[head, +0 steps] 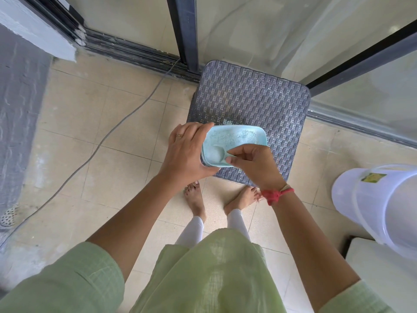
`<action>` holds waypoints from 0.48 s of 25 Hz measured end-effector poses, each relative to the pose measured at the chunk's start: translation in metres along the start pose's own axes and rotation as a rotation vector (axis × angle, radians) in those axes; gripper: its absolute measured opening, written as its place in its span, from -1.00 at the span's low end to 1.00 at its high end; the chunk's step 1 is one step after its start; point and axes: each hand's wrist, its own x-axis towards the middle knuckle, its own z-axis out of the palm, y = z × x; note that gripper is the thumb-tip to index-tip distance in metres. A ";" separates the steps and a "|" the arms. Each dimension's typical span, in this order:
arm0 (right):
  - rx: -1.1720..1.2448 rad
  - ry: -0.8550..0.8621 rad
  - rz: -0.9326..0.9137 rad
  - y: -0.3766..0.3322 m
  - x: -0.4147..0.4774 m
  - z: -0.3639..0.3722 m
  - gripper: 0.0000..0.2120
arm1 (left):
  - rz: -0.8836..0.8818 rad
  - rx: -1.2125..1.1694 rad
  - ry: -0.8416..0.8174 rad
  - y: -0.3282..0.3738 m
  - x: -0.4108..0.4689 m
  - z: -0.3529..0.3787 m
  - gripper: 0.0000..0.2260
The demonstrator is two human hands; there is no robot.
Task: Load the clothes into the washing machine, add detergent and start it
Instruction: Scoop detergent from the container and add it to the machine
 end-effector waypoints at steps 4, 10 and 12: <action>0.108 0.057 0.092 -0.001 0.006 -0.005 -0.89 | -0.028 0.005 -0.042 -0.004 -0.001 0.003 -0.14; 0.145 0.165 0.063 0.012 -0.006 -0.016 -0.82 | -0.084 -0.003 -0.102 -0.011 -0.004 0.009 -0.12; 0.172 0.227 0.068 0.016 -0.009 -0.014 -0.89 | -0.096 -0.022 -0.116 -0.011 -0.004 0.011 -0.11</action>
